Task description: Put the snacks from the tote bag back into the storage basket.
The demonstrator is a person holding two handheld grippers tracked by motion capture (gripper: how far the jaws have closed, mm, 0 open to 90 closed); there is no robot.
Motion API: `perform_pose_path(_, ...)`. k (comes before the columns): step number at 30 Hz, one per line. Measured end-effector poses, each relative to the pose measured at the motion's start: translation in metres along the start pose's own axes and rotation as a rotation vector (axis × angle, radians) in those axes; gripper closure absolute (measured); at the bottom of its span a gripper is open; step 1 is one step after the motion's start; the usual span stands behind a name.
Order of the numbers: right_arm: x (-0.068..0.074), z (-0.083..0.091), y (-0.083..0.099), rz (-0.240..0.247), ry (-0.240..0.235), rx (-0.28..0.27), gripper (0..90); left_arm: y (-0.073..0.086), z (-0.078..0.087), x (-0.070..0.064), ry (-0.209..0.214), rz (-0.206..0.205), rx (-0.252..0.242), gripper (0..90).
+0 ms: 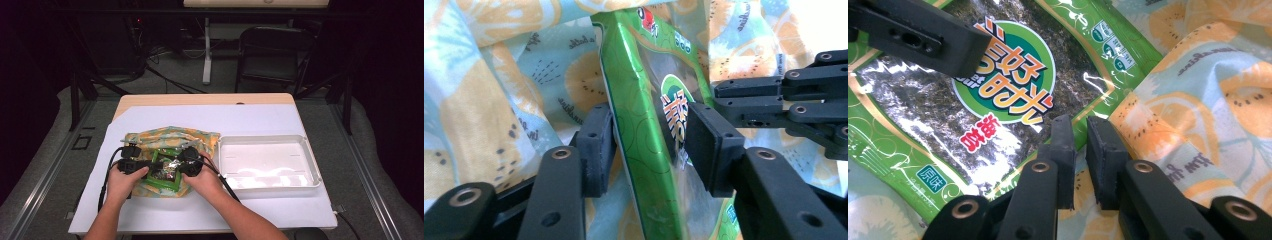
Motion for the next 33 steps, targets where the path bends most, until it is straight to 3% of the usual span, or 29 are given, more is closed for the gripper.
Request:
perform_pose_path(11,0.0,-0.001,0.001,-0.004,0.003,-0.004,80.0,-0.001,0.003,-0.003,0.041,0.031,-0.012,62.7)
perform_pose_path(22,0.001,0.0,-0.001,-0.008,-0.003,-0.032,76.8,-0.002,0.005,-0.003,0.048,0.048,-0.028,67.3)
perform_pose_path(23,0.001,0.002,-0.001,-0.002,-0.006,-0.013,76.2,-0.001,0.005,-0.003,0.053,0.057,-0.026,67.3)
perform_pose_path(29,0.007,0.026,-0.005,0.057,-0.008,-0.068,72.7,-0.002,0.006,-0.002,0.053,0.062,-0.033,67.5)
perform_pose_path(33,0.007,0.043,-0.004,0.064,-0.014,-0.11,70.3,-0.002,0.006,-0.002,0.053,0.06,-0.038,67.7)
Point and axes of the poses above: each handheld gripper's, and its own axes: z roughly backward along the jaws, y roughly out of its underside, x roughly to its left, the point moved 7 cm from there along -z, roughly forward along the jaws, and after that the axes turned 13 degrees about z, right-handed, at the moved point
